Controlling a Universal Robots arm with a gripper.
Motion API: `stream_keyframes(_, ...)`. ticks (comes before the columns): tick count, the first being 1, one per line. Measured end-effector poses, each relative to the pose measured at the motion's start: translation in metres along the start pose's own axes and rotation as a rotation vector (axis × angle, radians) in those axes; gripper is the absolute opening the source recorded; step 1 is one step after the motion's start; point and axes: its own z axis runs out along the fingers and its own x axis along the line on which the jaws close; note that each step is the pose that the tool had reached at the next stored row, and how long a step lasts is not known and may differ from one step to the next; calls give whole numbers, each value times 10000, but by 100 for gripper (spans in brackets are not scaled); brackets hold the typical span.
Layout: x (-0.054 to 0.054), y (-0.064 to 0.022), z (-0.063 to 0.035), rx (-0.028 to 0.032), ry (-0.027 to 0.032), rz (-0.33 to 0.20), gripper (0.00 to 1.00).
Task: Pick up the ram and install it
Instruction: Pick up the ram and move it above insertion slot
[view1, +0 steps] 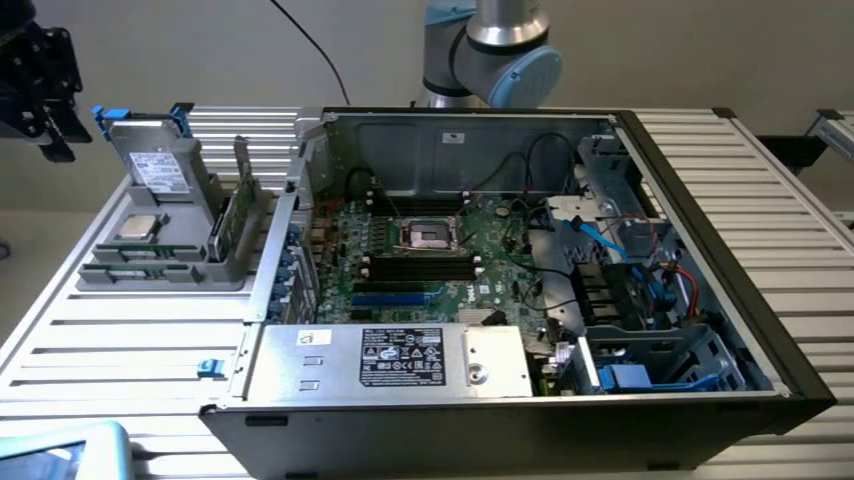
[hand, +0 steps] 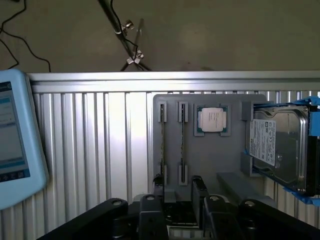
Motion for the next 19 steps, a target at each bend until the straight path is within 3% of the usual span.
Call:
stream_keyframes(1,-1,-1,6,2,10,-1,36)
stream_keyframes(2,-3,-2,16,3,42,3,43)
stream_keyframes(6,-7,-49,73,4,153,-6,43)
stream_keyframes(19,-1,-69,308,4,163,-10,43)
